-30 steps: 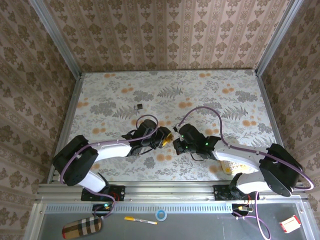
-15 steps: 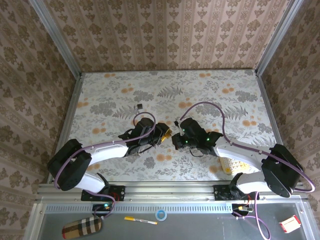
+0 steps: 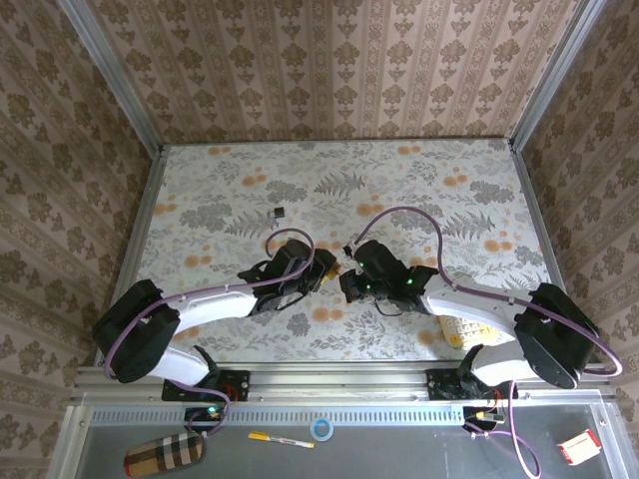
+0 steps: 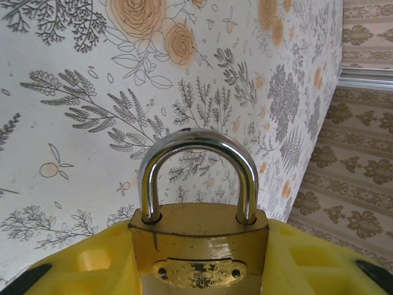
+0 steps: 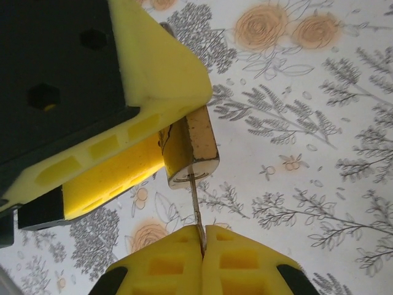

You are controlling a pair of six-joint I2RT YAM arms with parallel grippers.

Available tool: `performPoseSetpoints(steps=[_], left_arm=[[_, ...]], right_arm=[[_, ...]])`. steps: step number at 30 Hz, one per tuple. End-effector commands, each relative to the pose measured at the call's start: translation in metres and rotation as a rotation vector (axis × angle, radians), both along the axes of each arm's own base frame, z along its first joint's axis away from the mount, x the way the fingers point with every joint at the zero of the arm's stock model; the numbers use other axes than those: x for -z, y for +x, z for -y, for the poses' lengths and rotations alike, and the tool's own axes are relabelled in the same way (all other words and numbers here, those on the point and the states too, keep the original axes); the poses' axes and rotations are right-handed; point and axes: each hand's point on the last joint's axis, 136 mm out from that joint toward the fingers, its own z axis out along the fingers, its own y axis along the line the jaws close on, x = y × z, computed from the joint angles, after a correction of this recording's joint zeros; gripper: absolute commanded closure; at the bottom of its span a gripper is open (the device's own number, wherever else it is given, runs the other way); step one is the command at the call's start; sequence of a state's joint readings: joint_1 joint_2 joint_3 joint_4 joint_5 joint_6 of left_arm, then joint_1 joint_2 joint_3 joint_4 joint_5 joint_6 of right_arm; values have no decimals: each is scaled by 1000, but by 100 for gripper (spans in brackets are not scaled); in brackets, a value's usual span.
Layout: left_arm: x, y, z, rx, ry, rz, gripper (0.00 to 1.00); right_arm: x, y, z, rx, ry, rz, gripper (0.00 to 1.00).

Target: Unlock with the key

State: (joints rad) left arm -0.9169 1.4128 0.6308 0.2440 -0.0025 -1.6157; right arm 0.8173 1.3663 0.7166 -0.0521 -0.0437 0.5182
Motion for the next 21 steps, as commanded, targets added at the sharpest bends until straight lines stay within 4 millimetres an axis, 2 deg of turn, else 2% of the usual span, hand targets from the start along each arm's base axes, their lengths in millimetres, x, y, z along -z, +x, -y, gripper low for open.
performPoseSetpoints(steps=[1, 6, 11, 17, 21], left_arm=[[-61, -35, 48, 222, -184, 76, 100], [-67, -34, 42, 201, -207, 118, 100], [-71, -34, 42, 203, -221, 120, 100], [-72, -38, 47, 211, -252, 100, 100], [-69, -42, 46, 227, -217, 100, 100]], right_arm=[[-69, 28, -41, -78, 266, 147, 100], [-84, 39, -30, -44, 425, 106, 100], [-86, 38, -34, -67, 421, 91, 100], [-84, 36, -34, -70, 331, 147, 100], [-82, 41, -35, -69, 307, 154, 100]])
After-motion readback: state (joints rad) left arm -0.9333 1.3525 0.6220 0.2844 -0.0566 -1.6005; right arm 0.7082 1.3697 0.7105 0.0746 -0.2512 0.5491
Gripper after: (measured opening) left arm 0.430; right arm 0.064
